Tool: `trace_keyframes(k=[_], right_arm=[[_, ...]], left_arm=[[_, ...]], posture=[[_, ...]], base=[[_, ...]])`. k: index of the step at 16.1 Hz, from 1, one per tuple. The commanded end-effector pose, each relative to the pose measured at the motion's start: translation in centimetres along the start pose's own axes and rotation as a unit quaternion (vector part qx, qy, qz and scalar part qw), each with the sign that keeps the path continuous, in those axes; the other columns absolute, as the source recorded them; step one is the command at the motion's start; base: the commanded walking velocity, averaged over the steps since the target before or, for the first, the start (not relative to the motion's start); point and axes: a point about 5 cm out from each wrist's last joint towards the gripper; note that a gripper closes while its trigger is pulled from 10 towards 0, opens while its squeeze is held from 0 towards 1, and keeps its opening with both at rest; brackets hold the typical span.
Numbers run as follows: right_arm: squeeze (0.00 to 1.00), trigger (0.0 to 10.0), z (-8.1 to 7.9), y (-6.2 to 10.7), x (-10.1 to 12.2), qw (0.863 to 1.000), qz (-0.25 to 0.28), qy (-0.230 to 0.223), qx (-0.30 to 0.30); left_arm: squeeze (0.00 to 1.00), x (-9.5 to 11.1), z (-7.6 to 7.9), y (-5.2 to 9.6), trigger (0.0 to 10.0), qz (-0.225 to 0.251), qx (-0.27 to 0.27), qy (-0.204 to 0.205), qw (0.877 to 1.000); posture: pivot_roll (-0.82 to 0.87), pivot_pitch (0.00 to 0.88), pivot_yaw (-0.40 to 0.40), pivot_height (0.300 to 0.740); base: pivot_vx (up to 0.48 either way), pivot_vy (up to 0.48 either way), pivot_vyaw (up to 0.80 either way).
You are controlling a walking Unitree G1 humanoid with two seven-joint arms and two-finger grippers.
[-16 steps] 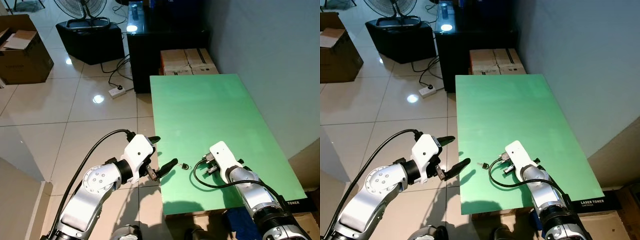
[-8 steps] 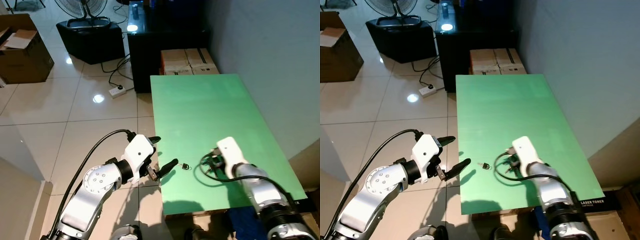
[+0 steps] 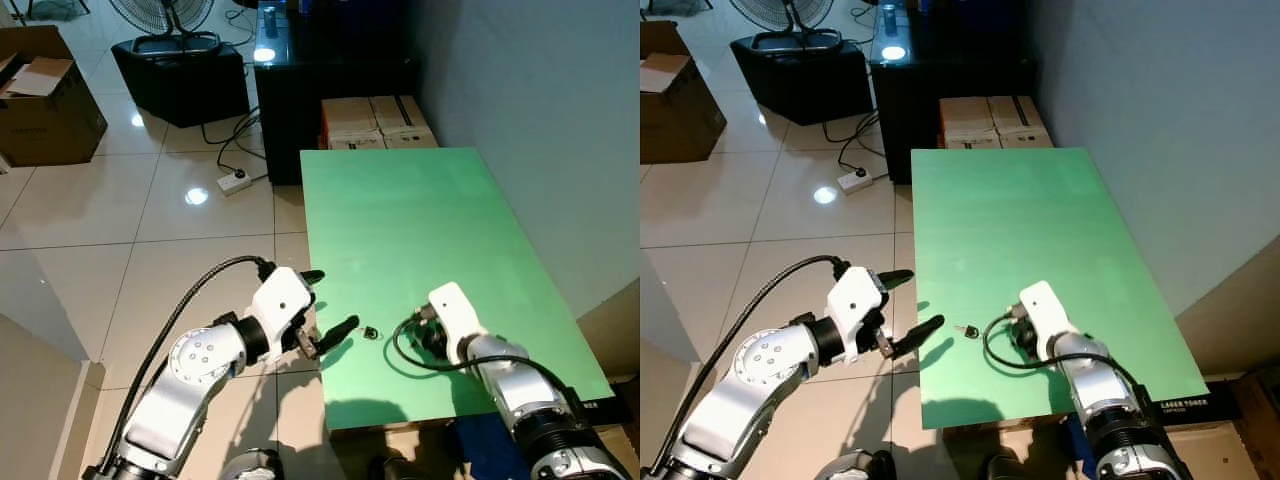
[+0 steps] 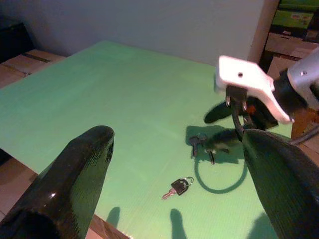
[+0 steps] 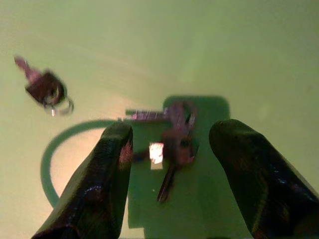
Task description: Hang keys on a hook
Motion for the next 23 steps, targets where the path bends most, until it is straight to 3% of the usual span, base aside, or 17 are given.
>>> trace_keyframes(k=[1, 8, 15, 16, 17, 18, 19, 20, 21, 23], right_arm=[[0.00, 10.0, 0.0, -0.1, 0.0, 1.000, -0.008, -0.003, 0.000], [0.00, 10.0, 0.9, -0.7, 0.4, 0.999, 0.002, -0.025, -0.025], [0.00, 9.8, 0.8, -1.2, 0.5, 0.998, 0.004, -0.067, -0.019], [0.00, 8.6, 0.8, -1.3, 0.4, 0.997, 0.004, -0.070, -0.019], [0.00, 6.5, 0.8, -1.3, 0.3, 0.997, 0.004, -0.072, -0.019], [0.00, 3.4, 0.8, -1.3, 0.1, 0.996, 0.004, -0.081, -0.023], [0.00, 3.4, 0.8, -1.3, 0.0, 0.996, 0.004, -0.083, -0.024], [0.00, 0.6, 0.7, -1.3, -0.1, 0.996, 0.006, -0.081, -0.023], [0.00, 0.0, 0.7, -1.3, -0.1, 0.996, 0.007, -0.082, -0.023], [0.00, 0.0, 0.6, -1.3, -0.1, 0.996, 0.010, -0.082, -0.022]], left_arm=[[0.00, 0.1, 0.0, -0.1, 10.0, -0.002, -0.003, -0.006, 1.000], [0.00, 0.4, -0.4, 0.0, 10.0, -0.004, -0.004, -0.013, 1.000], [0.00, 0.5, -0.6, 0.3, 10.0, -0.010, -0.009, -0.018, 1.000], [0.00, 0.5, -0.7, 0.3, 10.0, -0.011, -0.009, -0.018, 1.000], [0.00, 0.5, -0.7, 0.4, 10.0, -0.011, -0.009, -0.019, 1.000], [0.00, 0.6, -0.8, 0.5, 10.0, -0.013, -0.011, -0.020, 1.000], [0.00, 0.6, -0.8, 0.5, 10.0, -0.014, -0.011, -0.020, 1.000], [0.00, 0.6, -0.8, 0.5, 10.0, -0.016, -0.013, -0.021, 1.000], [0.00, 0.6, -0.8, 0.6, 10.0, -0.016, -0.013, -0.021, 1.000], [0.00, 0.6, -0.9, 0.6, 10.0, -0.018, -0.014, -0.022, 1.000]], posture=[[-0.07, 0.125, 0.016, 0.740], [-0.05, 0.138, 0.033, 0.740], [-0.03, 0.149, 0.054, 0.740], [-0.03, 0.150, 0.057, 0.740], [-0.03, 0.151, 0.059, 0.740], [-0.03, 0.154, 0.065, 0.740], [-0.03, 0.154, 0.065, 0.740], [-0.02, 0.156, 0.070, 0.740], [-0.02, 0.157, 0.074, 0.740], [-0.02, 0.159, 0.077, 0.740]], base=[[0.000, 0.000, 0.00], [0.000, 0.000, 0.00], [0.000, 0.000, 0.00], [0.000, 0.000, 0.00], [0.000, 0.000, 0.00], [0.000, 0.000, 0.00], [0.000, 0.000, 0.00], [0.000, 0.000, 0.00], [0.000, 0.000, 0.00], [0.000, 0.000, 0.00]])
Point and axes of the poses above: a point about 5 cm out from each wrist's last joint towards the gripper, its own y axis pointing back from the gripper into the wrist, its own x axis along the axis of the wrist's last joint, z = x × y, and after that the axes turned 13 degrees about y, right-handed
